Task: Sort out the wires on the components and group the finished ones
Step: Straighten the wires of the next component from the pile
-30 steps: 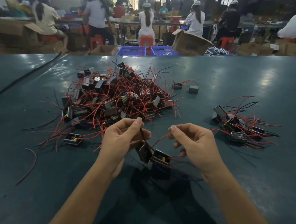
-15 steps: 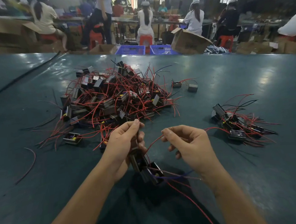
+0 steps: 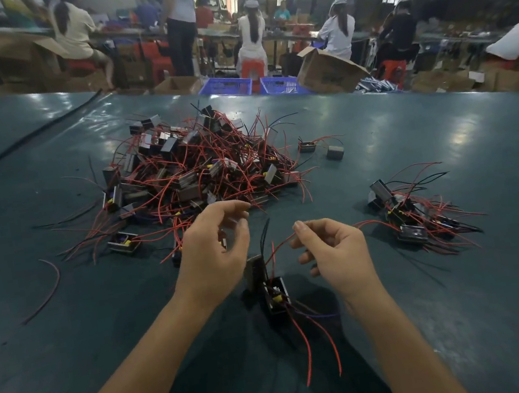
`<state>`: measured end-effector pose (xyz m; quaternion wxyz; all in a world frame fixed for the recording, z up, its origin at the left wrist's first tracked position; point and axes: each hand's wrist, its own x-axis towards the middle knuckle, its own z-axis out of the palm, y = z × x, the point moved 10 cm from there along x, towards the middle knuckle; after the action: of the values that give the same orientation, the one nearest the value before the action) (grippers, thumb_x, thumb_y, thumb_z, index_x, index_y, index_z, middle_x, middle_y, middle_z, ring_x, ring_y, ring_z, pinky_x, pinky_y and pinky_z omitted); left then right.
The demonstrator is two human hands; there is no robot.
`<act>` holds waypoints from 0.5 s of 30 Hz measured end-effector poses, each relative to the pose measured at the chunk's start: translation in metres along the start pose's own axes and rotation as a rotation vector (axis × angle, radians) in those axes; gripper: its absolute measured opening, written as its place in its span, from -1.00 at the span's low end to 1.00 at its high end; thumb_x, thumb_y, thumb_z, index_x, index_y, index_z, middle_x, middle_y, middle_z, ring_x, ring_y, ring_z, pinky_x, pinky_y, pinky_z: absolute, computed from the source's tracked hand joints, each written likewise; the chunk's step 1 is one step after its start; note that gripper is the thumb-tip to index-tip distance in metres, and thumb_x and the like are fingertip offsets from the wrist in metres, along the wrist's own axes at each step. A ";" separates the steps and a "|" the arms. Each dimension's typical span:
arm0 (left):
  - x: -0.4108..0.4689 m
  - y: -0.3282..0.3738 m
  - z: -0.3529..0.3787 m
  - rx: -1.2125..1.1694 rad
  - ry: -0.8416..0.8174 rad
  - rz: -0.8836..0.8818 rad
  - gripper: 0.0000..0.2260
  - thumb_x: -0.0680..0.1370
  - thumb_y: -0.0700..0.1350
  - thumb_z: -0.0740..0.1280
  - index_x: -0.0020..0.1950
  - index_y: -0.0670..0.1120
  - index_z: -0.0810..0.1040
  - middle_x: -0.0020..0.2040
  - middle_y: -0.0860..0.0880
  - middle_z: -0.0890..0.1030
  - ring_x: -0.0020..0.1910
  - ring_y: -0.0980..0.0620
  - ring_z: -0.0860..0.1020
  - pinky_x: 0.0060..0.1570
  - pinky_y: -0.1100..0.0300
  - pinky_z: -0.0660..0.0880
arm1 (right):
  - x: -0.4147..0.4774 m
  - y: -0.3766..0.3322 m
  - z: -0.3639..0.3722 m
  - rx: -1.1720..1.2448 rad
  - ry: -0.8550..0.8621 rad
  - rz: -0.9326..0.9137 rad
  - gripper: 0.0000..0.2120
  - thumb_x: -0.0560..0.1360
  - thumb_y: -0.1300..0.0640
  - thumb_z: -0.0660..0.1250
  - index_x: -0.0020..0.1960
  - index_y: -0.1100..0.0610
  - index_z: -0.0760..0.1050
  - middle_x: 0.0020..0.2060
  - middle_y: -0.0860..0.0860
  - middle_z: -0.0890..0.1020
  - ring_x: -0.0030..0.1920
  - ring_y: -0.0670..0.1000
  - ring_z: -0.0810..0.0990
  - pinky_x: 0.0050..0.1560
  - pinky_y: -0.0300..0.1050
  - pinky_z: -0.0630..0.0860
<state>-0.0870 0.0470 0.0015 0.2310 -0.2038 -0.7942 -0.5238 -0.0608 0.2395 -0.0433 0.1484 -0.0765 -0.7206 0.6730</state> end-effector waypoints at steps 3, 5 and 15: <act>-0.004 0.014 0.012 0.066 -0.151 0.121 -0.80 0.51 -0.13 0.39 0.13 -0.03 0.58 0.03 0.09 0.59 0.00 0.19 0.54 0.01 0.45 0.39 | 0.000 0.006 0.007 0.026 -0.079 0.061 -0.91 0.54 0.10 0.38 -0.09 0.06 0.64 -0.25 -0.04 0.72 -0.38 -0.15 0.60 -0.48 -0.31 0.44; -0.010 0.020 0.022 0.171 -0.235 0.194 -0.72 0.49 0.02 0.37 0.17 -0.04 0.59 0.14 0.08 0.56 0.15 0.15 0.48 0.18 0.36 0.34 | -0.003 0.005 0.015 0.023 -0.151 0.062 -0.90 0.56 0.12 0.35 -0.07 0.04 0.65 -0.21 -0.03 0.73 -0.34 -0.12 0.63 -0.44 -0.28 0.47; -0.010 0.026 0.019 0.231 -0.138 0.276 -0.83 0.44 0.01 0.45 -0.03 -0.03 0.69 -0.01 0.12 0.66 0.06 0.06 0.57 0.12 0.00 0.42 | 0.002 0.025 0.009 -0.057 -0.048 0.174 -0.86 0.59 0.22 0.31 -0.10 0.05 0.57 -0.22 0.03 0.68 -0.34 -0.09 0.60 -0.24 -0.10 0.56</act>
<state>-0.0668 0.0734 0.0079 0.2675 -0.3184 -0.8276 -0.3770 -0.0674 0.2340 -0.0685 0.0697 -0.1270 -0.7334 0.6642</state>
